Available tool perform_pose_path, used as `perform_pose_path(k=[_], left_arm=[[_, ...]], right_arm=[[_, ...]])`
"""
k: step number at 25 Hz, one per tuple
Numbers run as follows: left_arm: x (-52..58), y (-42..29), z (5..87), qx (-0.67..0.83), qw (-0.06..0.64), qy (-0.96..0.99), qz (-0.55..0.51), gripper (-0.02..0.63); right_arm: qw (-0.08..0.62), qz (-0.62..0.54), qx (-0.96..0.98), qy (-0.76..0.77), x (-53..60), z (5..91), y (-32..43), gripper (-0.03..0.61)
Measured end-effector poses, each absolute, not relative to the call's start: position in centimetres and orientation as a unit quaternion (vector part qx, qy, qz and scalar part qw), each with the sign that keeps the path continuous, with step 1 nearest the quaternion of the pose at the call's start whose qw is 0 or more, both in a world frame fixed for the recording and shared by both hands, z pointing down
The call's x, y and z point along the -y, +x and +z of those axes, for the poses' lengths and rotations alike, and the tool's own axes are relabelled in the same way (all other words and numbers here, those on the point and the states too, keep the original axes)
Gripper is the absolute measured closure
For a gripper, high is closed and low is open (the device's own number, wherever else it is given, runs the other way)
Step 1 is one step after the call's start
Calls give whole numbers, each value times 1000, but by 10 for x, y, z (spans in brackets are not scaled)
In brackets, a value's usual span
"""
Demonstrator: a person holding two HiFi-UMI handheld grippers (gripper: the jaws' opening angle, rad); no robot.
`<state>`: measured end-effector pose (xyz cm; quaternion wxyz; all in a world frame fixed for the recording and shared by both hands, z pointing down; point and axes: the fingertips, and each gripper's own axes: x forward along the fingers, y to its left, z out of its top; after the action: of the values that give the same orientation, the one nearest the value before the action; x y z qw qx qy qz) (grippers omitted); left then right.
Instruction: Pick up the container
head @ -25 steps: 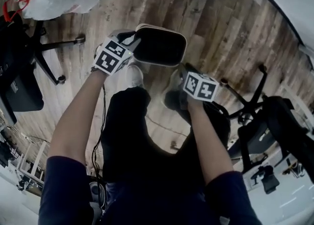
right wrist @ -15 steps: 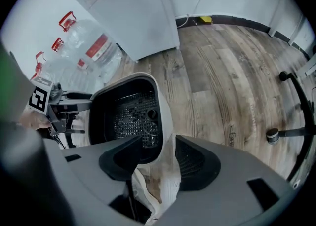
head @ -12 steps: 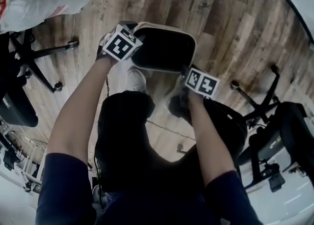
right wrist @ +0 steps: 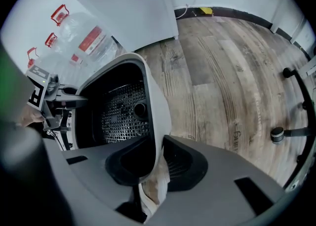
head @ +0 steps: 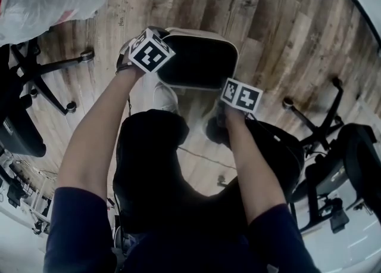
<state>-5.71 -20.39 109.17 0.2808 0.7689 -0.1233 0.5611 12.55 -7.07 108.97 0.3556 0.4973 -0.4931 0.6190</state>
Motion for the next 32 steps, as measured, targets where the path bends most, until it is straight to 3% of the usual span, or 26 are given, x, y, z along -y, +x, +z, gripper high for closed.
perform_pose_path(k=[7, 23, 32], left_arm=[[197, -63, 1023, 143, 294, 765, 556, 526], [189, -77, 706, 231, 319, 776, 493, 514], [171, -93, 574, 275, 319, 775, 470, 517]], right_arm=[[373, 601, 507, 492, 75, 1023, 128, 489], [353, 532, 580, 506, 106, 717, 136, 495], [343, 508, 614, 497, 94, 595, 121, 494]])
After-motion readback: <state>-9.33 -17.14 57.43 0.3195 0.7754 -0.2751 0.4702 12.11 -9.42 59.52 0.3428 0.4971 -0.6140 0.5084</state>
